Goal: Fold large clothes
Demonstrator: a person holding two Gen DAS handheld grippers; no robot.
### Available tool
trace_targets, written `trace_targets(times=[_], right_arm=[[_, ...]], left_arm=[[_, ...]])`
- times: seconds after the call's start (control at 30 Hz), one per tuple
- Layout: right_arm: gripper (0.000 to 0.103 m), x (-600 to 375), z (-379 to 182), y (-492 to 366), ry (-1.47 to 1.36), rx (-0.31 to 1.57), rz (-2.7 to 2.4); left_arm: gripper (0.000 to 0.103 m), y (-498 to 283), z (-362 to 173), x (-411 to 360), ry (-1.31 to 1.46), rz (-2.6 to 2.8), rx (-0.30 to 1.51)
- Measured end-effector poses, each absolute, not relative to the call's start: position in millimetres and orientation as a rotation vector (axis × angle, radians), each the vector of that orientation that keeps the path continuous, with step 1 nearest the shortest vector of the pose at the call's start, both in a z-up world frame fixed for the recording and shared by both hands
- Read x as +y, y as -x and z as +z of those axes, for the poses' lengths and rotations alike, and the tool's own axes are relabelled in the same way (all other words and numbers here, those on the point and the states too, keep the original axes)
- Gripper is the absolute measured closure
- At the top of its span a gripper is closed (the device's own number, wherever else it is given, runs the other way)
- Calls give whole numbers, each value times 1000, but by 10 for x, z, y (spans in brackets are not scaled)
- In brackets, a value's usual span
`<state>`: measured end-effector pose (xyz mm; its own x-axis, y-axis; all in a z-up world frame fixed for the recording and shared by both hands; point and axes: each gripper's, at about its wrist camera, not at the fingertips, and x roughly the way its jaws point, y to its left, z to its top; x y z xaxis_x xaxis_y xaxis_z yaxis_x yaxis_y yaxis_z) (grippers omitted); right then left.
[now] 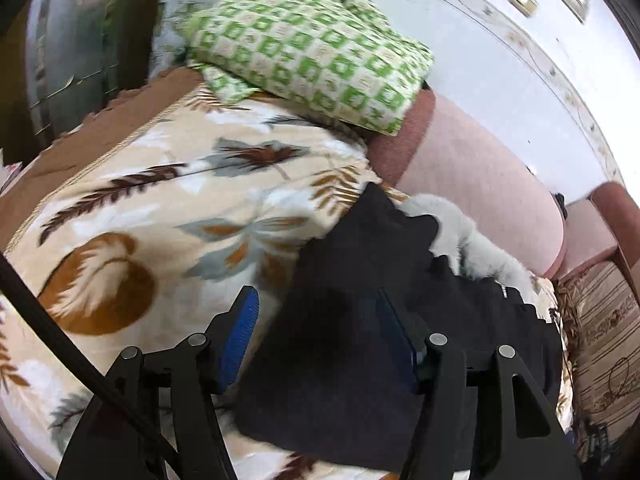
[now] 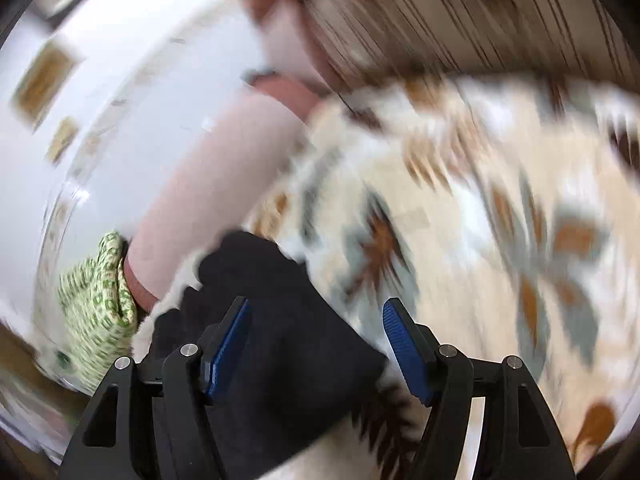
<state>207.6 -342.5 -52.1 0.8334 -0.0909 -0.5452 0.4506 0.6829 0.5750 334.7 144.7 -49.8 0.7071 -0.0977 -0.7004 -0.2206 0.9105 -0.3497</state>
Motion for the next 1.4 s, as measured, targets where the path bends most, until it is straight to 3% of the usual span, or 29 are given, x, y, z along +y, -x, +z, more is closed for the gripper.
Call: trace_targets(times=[0.17, 0.33, 0.4, 0.53, 0.63, 0.87, 1.1, 1.13, 1.23, 1.27, 1.4], right_arm=[[47, -2522, -360, -2985, -507, 608, 137], [51, -1992, -697, -3830, -469, 743, 372], [54, -2090, -792, -4077, -427, 714, 284], [93, -2598, -960, -4286, -527, 717, 167], [95, -3083, -1060, -4266, -625, 693, 74], [97, -3676, -1441, -4243, -928, 674, 13], [94, -3613, -1169, -4130, -810, 730, -73], [90, -3595, -1049, -4048, -744, 732, -122], [42, -3596, -744, -3711, -589, 715, -220], [36, -3590, -643, -3537, -562, 691, -226], [36, -3488, -436, -2950, -517, 670, -176]], left_arm=[[42, -3722, -554, 965, 325, -24, 809], [39, -4260, -786, 719, 121, 90, 813], [29, -4496, -1000, 833, 140, 90, 872], [15, -4718, -1269, 1112, 295, 55, 896], [9, -4855, -1436, 1186, 366, 35, 920], [5, -4944, -1623, 1325, 534, -29, 926], [5, -4821, -1412, 1403, 483, -79, 1061], [5, -4709, -1328, 1453, 487, -73, 1061], [5, -4350, -1073, 1607, 517, -75, 1033], [5, -4225, -977, 1652, 500, -32, 1018], [5, -3669, -554, 1776, 371, 106, 893]])
